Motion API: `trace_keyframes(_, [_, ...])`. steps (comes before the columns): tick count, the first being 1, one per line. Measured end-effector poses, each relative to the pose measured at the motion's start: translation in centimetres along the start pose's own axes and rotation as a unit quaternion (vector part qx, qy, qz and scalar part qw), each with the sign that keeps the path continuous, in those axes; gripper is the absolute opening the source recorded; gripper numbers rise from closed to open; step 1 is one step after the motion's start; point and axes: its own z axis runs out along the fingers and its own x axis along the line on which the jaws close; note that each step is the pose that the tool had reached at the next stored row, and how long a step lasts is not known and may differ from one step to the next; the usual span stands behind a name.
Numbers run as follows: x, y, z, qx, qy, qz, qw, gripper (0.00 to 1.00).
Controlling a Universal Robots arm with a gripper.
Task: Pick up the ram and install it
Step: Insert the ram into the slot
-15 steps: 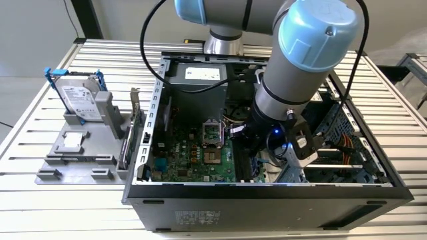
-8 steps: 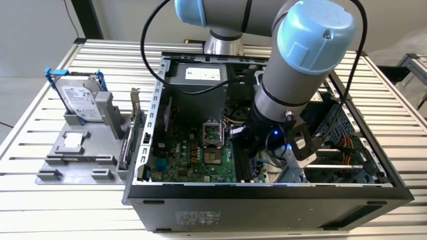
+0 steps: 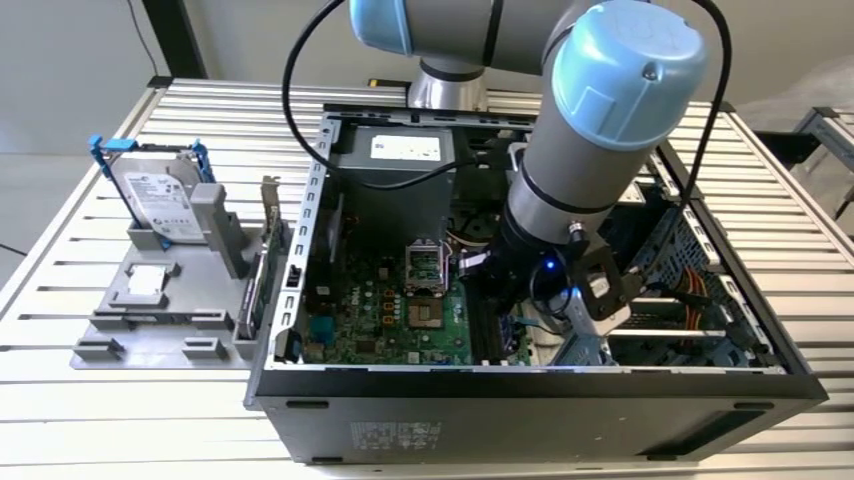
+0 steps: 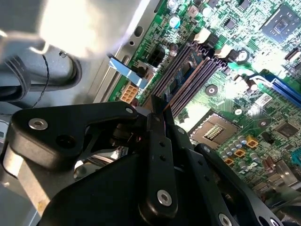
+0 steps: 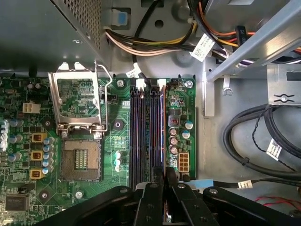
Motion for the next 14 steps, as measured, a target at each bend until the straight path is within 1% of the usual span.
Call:
trace_keyframes(4, [-0.05, 0.09, 0.02, 0.0000, 0.0001, 0.000, 1.0000, 0.00])
trace_keyframes(8, [-0.29, 0.14, 0.07, 0.0002, 0.0001, 0.000, 1.0000, 0.00])
trace_keyframes(14, [-0.30, 0.09, 0.15, 0.0001, 0.0002, -0.001, 1.0000, 0.00])
